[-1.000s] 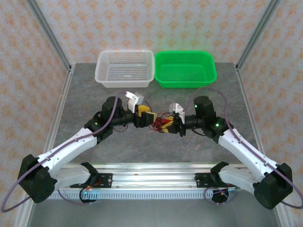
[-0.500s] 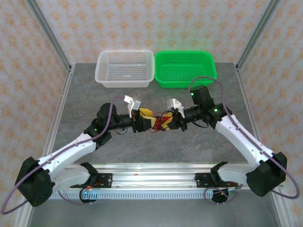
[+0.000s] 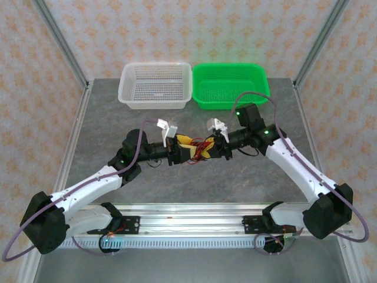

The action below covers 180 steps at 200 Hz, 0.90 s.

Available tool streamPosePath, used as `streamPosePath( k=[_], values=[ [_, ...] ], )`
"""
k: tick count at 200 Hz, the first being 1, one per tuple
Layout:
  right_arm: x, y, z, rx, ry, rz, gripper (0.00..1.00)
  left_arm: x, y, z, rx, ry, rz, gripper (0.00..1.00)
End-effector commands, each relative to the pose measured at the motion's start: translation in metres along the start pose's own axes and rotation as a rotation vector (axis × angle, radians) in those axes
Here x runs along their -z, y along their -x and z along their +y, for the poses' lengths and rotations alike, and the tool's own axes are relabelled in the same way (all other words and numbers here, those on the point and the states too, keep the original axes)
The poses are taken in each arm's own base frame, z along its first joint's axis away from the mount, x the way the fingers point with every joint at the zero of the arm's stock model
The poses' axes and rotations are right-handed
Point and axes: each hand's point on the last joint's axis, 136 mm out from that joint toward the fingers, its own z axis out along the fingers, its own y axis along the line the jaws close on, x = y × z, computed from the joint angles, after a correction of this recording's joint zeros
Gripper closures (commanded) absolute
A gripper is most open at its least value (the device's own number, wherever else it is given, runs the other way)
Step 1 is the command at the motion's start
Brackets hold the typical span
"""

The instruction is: Untangle the cables

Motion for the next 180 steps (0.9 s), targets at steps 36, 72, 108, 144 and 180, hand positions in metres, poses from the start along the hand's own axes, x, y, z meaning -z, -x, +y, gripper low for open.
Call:
streamPosePath(
  k=[36,72,108,144,180],
  values=[
    [0.01,0.03,-0.006,0.099,-0.045,-0.051,1.0,0.006,0.006,-0.039,-0.089,-0.111,0.002,0.42],
    [0.012,0.038,0.002,0.115,-0.004,-0.08,1.0,0.0,0.001,-0.034,-0.076,-0.119,0.017,0.47],
    [0.014,0.047,0.013,0.138,0.055,-0.111,1.0,-0.004,0.001,-0.016,-0.094,-0.026,0.027,0.42],
    [0.017,0.049,0.024,0.147,0.097,-0.111,1.0,0.013,0.015,-0.007,-0.19,0.128,-0.006,0.28],
    [0.022,0.046,0.027,0.141,0.119,-0.079,1.0,0.024,0.025,-0.01,-0.243,0.151,-0.035,0.45]
  ],
)
